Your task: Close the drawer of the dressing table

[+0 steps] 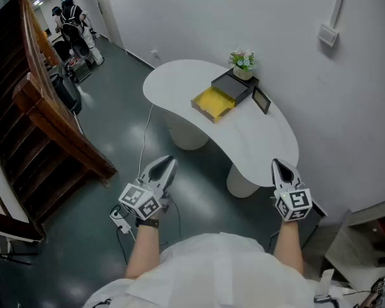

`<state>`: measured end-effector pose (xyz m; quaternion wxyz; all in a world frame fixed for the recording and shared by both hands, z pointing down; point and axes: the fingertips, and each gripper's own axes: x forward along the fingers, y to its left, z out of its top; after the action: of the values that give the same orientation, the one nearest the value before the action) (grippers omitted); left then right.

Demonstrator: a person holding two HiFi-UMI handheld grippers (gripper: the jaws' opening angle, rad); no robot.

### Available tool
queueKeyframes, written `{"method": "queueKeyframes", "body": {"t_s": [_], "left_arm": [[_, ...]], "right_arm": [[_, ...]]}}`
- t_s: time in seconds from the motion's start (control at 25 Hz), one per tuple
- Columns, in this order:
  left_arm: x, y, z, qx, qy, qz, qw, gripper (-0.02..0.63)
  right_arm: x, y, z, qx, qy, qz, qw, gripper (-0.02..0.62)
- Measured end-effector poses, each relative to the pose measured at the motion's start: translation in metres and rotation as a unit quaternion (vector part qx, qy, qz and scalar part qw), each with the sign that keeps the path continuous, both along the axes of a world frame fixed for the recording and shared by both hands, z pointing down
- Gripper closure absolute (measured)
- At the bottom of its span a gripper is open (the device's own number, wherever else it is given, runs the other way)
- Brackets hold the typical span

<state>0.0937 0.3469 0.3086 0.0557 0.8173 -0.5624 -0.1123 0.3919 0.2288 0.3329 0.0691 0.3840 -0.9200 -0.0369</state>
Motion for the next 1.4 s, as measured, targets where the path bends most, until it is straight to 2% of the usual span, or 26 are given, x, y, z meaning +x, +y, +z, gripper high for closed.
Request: {"method": "queueKeyframes", "body": {"t_s": [0.72,0.84,1.04,1.4], "left_arm": [[-0.006,0.025,0.004,0.003,0.005,-0.001,1.0000,0.549],[-0.011,0.029,0.001,0.010,0.017,-0.001,0.9998,0.549],[-0.020,0.033,0.001,0.016,0.023,-0.004,0.9996,0.548],[-0.036,0.038,0.009,0.007,0.021,-0.011,0.9997,0.548]], "right_arm": [[-0.009,0.020,0.000,-0.013,-0.028,0.006,0.999,0.588],[-0.015,0.020,-0.010,0.001,-0.038,-0.008,0.999,0.588],[-0.024,0.014,-0.023,0.007,-0.082,-0.031,0.996,0.588],[-0.050,0.015,-0.012,-0.010,-0.093,-0.055,0.994,0.588]]}}
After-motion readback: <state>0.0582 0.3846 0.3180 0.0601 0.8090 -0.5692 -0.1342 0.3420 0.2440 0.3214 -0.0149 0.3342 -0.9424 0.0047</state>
